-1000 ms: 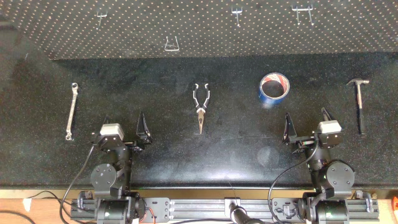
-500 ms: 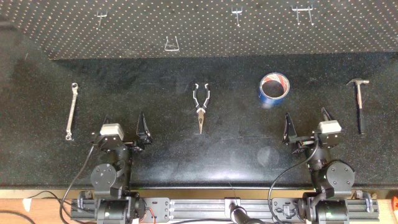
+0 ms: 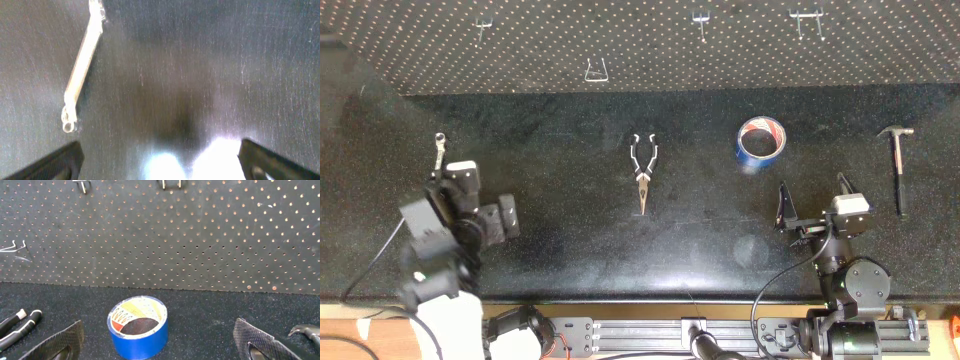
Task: Place Tools Onto Pegboard
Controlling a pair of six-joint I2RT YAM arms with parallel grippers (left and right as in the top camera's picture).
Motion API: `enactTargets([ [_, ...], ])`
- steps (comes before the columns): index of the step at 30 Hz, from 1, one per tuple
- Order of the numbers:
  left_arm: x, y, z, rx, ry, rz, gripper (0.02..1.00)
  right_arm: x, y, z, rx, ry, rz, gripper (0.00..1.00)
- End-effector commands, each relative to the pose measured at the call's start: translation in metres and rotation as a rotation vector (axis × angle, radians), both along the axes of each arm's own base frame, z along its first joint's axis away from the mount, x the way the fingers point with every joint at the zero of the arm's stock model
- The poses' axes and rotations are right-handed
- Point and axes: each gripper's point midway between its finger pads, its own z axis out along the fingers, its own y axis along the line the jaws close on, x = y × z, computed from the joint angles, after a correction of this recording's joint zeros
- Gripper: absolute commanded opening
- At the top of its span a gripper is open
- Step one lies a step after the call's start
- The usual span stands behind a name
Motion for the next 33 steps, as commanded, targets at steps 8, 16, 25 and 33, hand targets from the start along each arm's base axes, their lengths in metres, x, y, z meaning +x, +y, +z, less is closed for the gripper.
enactTargets([
  [8,-0.003,0.118,-0.077,-0.191,0.573,-0.107,0.993,0.0,0.0,-0.001,-0.011,-0.001,-0.002,0.976],
  [16,0.054,0.148,-0.09,-0.152,0.569,-0.191,0.993,0.0,0.0,-0.001,-0.011,-0.001,-0.002,0.976],
  [25,0.059,0.142,-0.119,-0.2,0.601,-0.187,0.993,0.0,0.0,-0.001,-0.011,-0.001,-0.002,0.976],
  [33,0.05,0.133,-0.127,-0.277,0.631,-0.081,0.163,0.0,0.0,-0.001,-0.011,-0.001,-0.002,0.976],
])
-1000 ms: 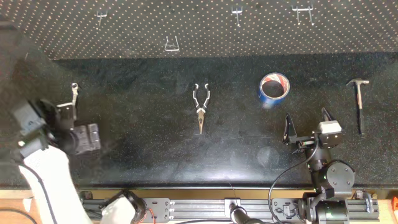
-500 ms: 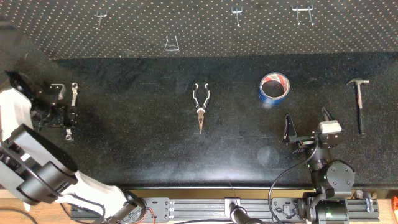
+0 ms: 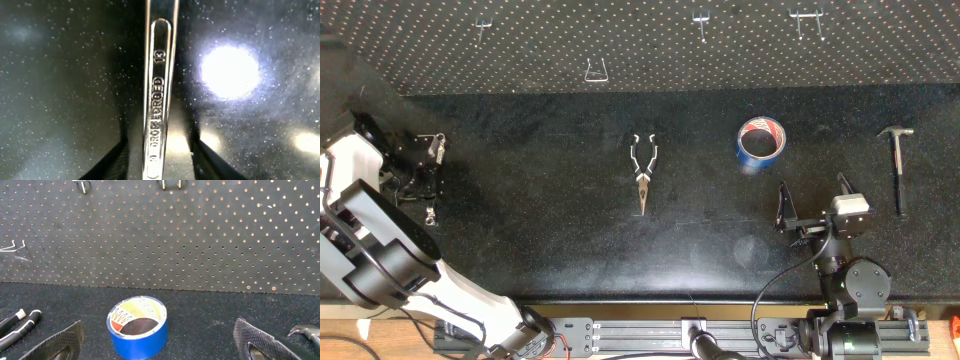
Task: Place Tools Onto Pegboard
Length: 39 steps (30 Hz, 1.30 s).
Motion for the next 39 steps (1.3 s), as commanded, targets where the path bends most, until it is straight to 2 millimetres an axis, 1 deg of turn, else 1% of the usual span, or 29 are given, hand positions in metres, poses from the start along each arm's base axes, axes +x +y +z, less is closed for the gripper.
enactTargets([
  [1,-0.009,-0.007,-0.014,-0.044,0.053,0.04,0.123,0.0,0.0,-0.002,-0.008,0.001,-0.002,0.976],
  [2,-0.009,-0.008,-0.014,-0.044,0.057,0.049,0.029,0.0,0.0,-0.002,-0.008,0.001,-0.002,0.976],
  [4,-0.006,-0.003,-0.015,-0.019,0.048,0.124,0.029,0.0,0.0,-0.002,-0.008,0.001,-0.002,0.976],
  [5,-0.008,0.006,-0.013,0.04,0.064,0.186,0.029,0.0,0.0,-0.002,-0.008,0.001,-0.002,0.976],
  [6,-0.015,0.018,-0.005,0.152,0.105,0.277,0.029,0.0,0.0,-0.002,-0.008,0.001,-0.002,0.976],
  [7,-0.021,0.015,0.009,0.201,0.137,0.285,0.029,0.0,0.0,-0.002,-0.008,0.001,-0.002,0.976],
  [8,-0.015,0.006,0.022,0.208,0.124,0.222,0.029,0.0,0.0,-0.002,-0.008,0.001,-0.002,0.976],
  [9,-0.005,-0.005,0.041,0.232,0.078,0.23,0.029,0.0,0.0,-0.002,-0.008,0.001,-0.002,0.976],
  [10,0.005,-0.01,0.064,0.267,-0.003,0.287,0.029,0.0,0.0,-0.002,-0.008,0.001,-0.002,0.976],
  [11,0.014,-0.01,0.09,0.3,-0.106,0.352,0.029,0.0,0.0,-0.002,-0.008,0.001,-0.002,0.976],
  [12,0.025,-0.01,0.128,0.325,-0.256,0.37,0.027,0.0,0.0,-0.002,-0.008,0.001,-0.002,0.976],
  [13,0.037,-0.02,0.17,0.303,-0.436,0.363,0.029,0.0,0.0,-0.002,-0.008,0.001,-0.002,0.976],
  [14,0.041,-0.028,0.192,0.28,-0.528,0.35,0.029,0.0,0.0,-0.002,-0.008,0.001,-0.002,0.976],
  [15,0.044,-0.047,0.215,0.221,-0.637,0.304,0.029,0.0,0.0,-0.002,-0.008,0.001,-0.002,0.976],
  [17,0.045,-0.078,0.246,0.186,-0.843,0.2,0.027,0.0,0.0,-0.002,-0.008,0.001,-0.002,0.976],
  [18,0.046,-0.098,0.25,0.207,-0.919,0.11,0.027,0.0,0.0,-0.002,-0.008,0.001,-0.002,0.976],
  [20,0.045,-0.143,0.237,0.203,-0.977,-0.07,0.029,0.0,0.0,-0.002,-0.008,0.001,-0.002,0.976],
  [21,0.044,-0.157,0.227,0.18,-0.969,-0.104,0.027,0.0,0.0,-0.002,-0.008,0.001,-0.002,0.976],
  [22,0.045,-0.171,0.214,0.148,-0.942,-0.14,0.029,0.0,0.0,-0.002,-0.008,0.001,-0.002,0.976],
  [23,0.048,-0.178,0.202,0.126,-0.911,-0.159,0.029,0.0,0.0,-0.002,-0.008,0.001,-0.002,0.976],
  [24,0.054,-0.181,0.192,0.111,-0.884,-0.169,0.027,0.0,0.0,-0.002,-0.008,0.001,-0.002,0.976],
  [26,0.064,-0.178,0.183,0.117,-0.872,-0.168,0.029,0.0,0.0,-0.002,-0.008,0.001,-0.002,0.976],
  [29,0.077,-0.172,0.181,0.138,-0.889,-0.158,0.027,0.0,0.0,-0.002,-0.008,0.001,-0.002,0.974],
  [31,0.083,-0.161,0.186,0.184,-0.911,-0.104,0.029,0.0,0.0,-0.002,-0.008,0.001,-0.002,0.976],
  [33,0.085,-0.16,0.188,0.188,-0.923,-0.102,0.027,0.0,0.0,-0.002,-0.008,0.001,-0.002,0.976],
  [34,0.084,-0.158,0.188,0.179,-0.923,-0.055,0.029,0.0,0.0,-0.002,-0.008,0.001,-0.002,0.976],
  [39,0.094,-0.156,0.178,0.164,-0.915,-0.03,0.029,0.0,0.0,-0.002,-0.008,0.001,-0.002,0.976],
])
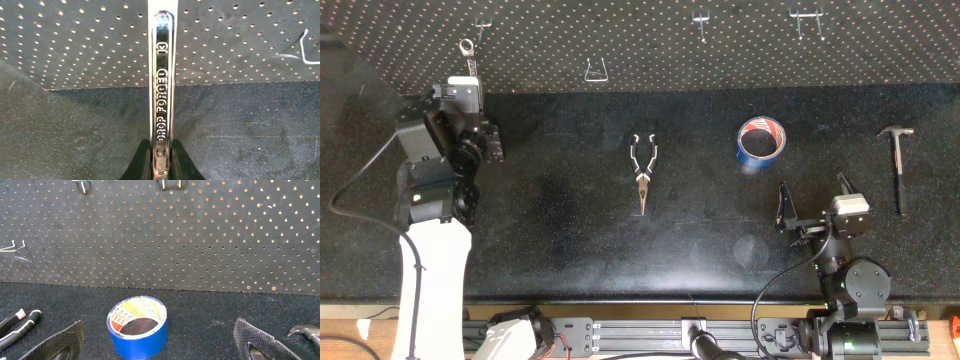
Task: Place Tools Onto Pegboard
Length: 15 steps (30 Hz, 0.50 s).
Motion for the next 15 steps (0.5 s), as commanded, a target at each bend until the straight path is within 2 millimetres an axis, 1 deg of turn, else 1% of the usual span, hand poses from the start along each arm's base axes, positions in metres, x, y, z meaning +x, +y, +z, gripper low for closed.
enactTargets([
  [1,0.01,0.005,-0.004,-0.012,-0.008,0.03,0.027,0.0,0.0,-0.002,-0.008,0.002,-0.002,0.976],
  [15,0.021,0.007,-0.03,-0.024,0.045,0.03,0.029,0.0,0.0,-0.002,-0.008,0.002,-0.002,0.976],
])
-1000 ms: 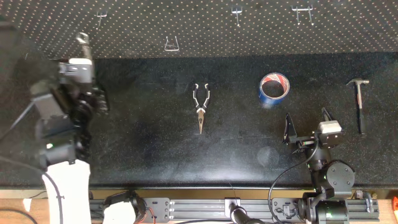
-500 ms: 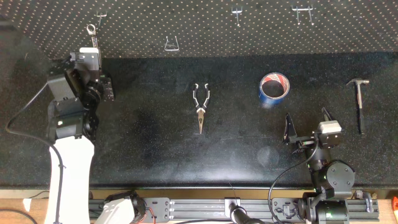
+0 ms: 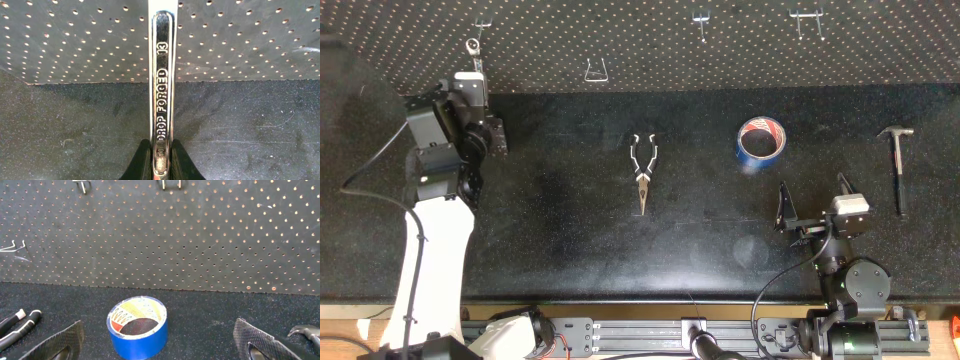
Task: Place Tools Onto Pegboard
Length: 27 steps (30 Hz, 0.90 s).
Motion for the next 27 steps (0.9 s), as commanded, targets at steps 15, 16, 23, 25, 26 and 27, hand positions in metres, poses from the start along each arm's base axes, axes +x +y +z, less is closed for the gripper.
enactTargets([
  [15,-0.034,-0.034,-0.013,-0.137,0.127,-0.092,0.993,0.0,0.0,-0.002,-0.008,0.002,-0.002,0.976],
  [16,-0.039,-0.037,-0.012,-0.14,0.136,-0.098,0.996,0.0,0.0,-0.002,-0.008,0.002,-0.002,0.976],
  [23,-0.051,-0.151,-0.012,-0.208,0.187,-0.023,0.996,0.0,0.0,-0.002,-0.008,0.002,-0.002,0.976],
  [25,-0.068,-0.208,-0.016,-0.261,0.276,-0.054,0.996,0.0,0.0,-0.002,-0.008,0.002,-0.002,0.976],
  [26,-0.071,-0.219,-0.02,-0.27,0.312,-0.045,0.996,0.0,0.0,-0.002,-0.008,0.002,-0.002,0.976],
  [27,-0.072,-0.229,-0.024,-0.266,0.353,-0.036,0.996,0.0,0.0,-0.002,-0.008,0.002,-0.002,0.976],
])
